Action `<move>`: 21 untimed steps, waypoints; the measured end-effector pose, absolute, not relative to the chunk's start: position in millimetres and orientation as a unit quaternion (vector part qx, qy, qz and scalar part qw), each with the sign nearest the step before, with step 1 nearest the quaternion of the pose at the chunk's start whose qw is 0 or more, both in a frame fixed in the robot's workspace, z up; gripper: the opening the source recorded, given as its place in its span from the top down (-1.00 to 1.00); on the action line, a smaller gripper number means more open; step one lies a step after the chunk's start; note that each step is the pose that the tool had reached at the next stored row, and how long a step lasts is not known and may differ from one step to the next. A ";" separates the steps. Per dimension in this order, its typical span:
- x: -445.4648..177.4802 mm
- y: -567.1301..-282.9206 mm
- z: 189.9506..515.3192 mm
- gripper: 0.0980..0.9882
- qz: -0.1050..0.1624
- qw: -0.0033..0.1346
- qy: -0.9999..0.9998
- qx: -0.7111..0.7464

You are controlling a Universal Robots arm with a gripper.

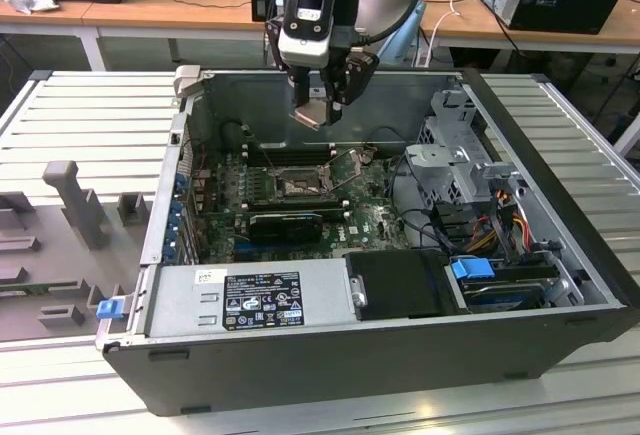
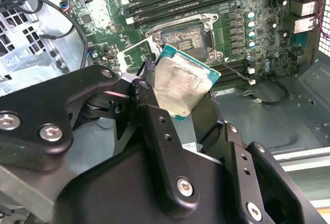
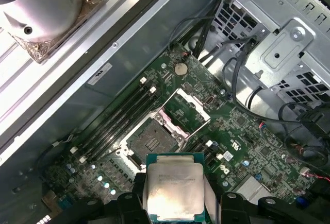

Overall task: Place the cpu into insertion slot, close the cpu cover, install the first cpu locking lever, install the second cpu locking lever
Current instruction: 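Place the cpu into insertion slot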

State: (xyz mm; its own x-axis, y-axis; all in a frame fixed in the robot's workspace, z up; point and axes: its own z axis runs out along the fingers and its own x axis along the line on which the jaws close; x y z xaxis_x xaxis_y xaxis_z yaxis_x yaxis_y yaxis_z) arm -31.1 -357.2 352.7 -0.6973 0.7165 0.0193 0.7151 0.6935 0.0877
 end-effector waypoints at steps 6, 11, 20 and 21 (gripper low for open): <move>-31.1 -357.2 352.2 0.04 0.044 0.009 0.916 0.399; -31.1 -357.1 351.9 0.04 0.044 0.010 0.908 0.417; -31.1 -357.1 351.5 0.04 0.043 0.011 0.893 0.447; -31.1 -357.1 351.5 0.04 0.043 0.011 0.892 0.451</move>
